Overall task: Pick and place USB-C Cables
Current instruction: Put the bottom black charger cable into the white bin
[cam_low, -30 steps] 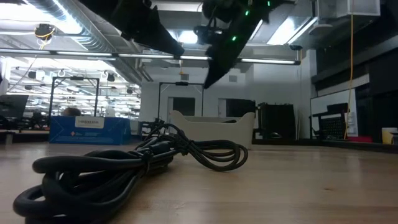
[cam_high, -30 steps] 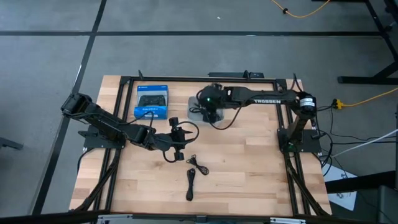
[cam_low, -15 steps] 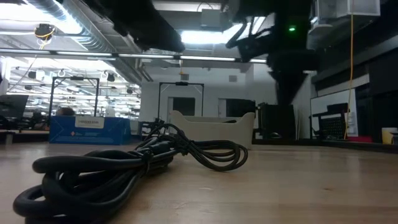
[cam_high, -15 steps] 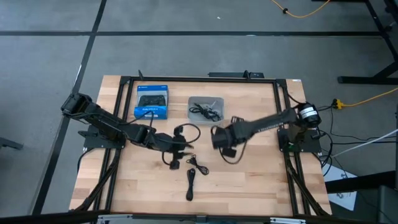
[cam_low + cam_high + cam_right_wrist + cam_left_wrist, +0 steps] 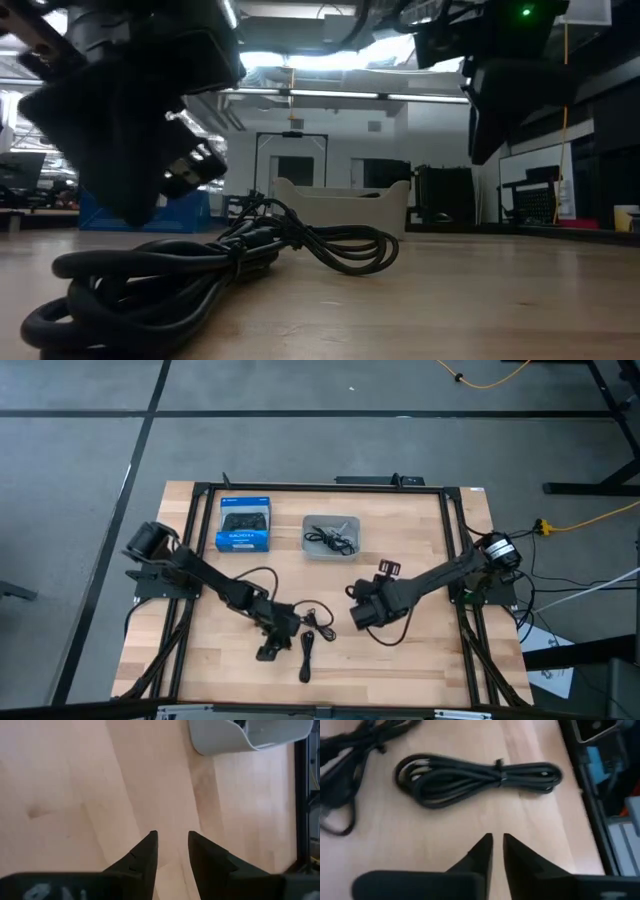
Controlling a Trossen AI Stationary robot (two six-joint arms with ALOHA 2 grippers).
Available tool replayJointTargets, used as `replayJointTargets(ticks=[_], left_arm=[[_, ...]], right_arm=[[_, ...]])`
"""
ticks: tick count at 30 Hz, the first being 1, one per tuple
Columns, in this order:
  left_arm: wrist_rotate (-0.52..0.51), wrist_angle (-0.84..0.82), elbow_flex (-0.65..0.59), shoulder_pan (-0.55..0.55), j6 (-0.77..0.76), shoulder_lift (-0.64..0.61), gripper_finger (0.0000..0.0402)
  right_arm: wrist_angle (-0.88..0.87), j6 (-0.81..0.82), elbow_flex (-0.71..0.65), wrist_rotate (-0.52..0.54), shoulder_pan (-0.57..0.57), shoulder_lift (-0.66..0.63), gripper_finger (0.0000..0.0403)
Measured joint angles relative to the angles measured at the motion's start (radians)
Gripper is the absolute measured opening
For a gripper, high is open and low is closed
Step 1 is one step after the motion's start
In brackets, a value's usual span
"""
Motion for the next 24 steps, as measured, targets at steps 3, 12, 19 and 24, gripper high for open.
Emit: replayJointTargets(ticks=[3,12,19,24], left_arm=[[0.003,0.051,0.000,-0.003,0.005,0.009,0.0008],[0.005,0.140,0.001,0.002,-0.075,0.058,0.0001],[-0.006,0.191,0.086,0.009,-0.003,0.155,0.0000],[-0.190,0.117,0.167,0.050,0.058,0.187,0.0000]], right_arm=[[-0.011,0.006,0.000,0.005,-0.001,0.000,0.0113],[-0.011,0.005,0.000,0.027,-0.001,0.000,0.0113],[-0.016,0.005,0.000,0.030,-0.001,0.000,0.0113],[-0.021,0.008,0.000,0.053,-0.001,0.000,0.0113]])
